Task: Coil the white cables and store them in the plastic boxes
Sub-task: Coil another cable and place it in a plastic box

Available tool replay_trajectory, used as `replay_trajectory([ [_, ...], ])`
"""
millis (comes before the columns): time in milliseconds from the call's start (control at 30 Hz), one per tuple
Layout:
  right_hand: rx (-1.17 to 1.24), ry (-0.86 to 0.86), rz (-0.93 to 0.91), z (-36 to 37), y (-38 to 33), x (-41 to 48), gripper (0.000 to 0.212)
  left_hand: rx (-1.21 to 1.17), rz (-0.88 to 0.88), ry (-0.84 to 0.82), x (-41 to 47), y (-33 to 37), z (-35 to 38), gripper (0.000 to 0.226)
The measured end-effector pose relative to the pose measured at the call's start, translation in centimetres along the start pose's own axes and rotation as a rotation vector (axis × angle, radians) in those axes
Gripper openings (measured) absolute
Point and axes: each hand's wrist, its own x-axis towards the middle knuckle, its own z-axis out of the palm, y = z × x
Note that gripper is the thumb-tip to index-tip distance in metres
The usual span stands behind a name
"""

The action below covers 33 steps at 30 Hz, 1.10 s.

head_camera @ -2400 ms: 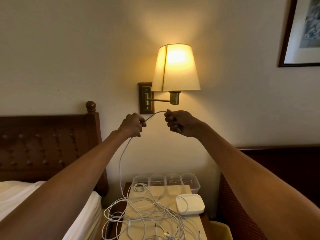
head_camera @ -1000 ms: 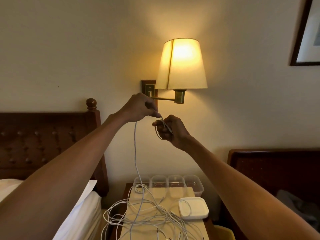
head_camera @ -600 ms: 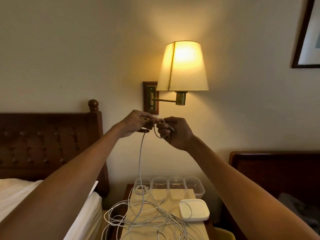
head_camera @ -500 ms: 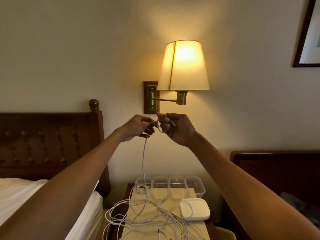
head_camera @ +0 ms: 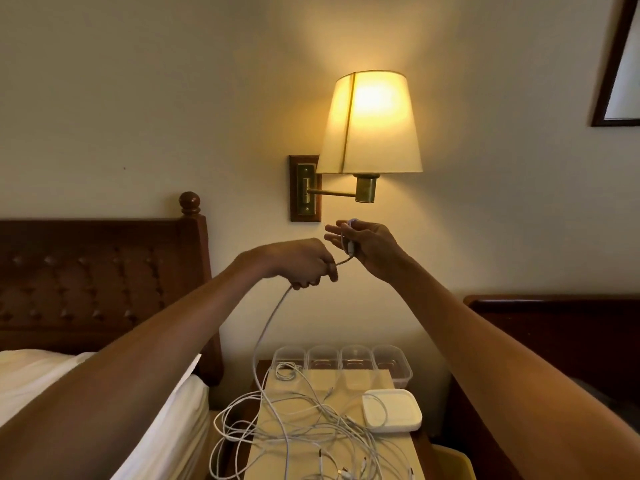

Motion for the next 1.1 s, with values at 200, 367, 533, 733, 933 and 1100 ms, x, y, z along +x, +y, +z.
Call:
replay_trajectory([
  [200,-0.383,-0.100,-0.007,-0.2,0.3,-0.8,0.028,0.052,0.090,0.068,-1.0,-0.3,-3.6,0.020],
  [367,-0.309,-0.251,0.151,1.1,0.5,-1.4,0.031,0.072,0.126,0.211,-1.2,-1.2,-5.8,0.016],
  [533,-0.222,-0.242,0.251,2.6,0.5,-2.0,0.039,0.000,0.164,0.340,-0.7,-3.1,-6.0,0.013],
  [733,-0.167,-0.267,0.339,2.8,0.5,-2.2,0.047,-0.101,0.203,0.439,0.3,-4.1,-4.3,0.012],
  [933,0.048,-0.284,0.331,2.3,-0.6,-2.7,0.038,-0.260,0.165,0.481,0.6,-5.6,-2.7,0.013],
  [1100,0.174,-0.264,0.248,1.9,-1.3,-2.4,0.031,-0.550,0.033,0.227,0.8,-5.9,-0.1,0.031],
])
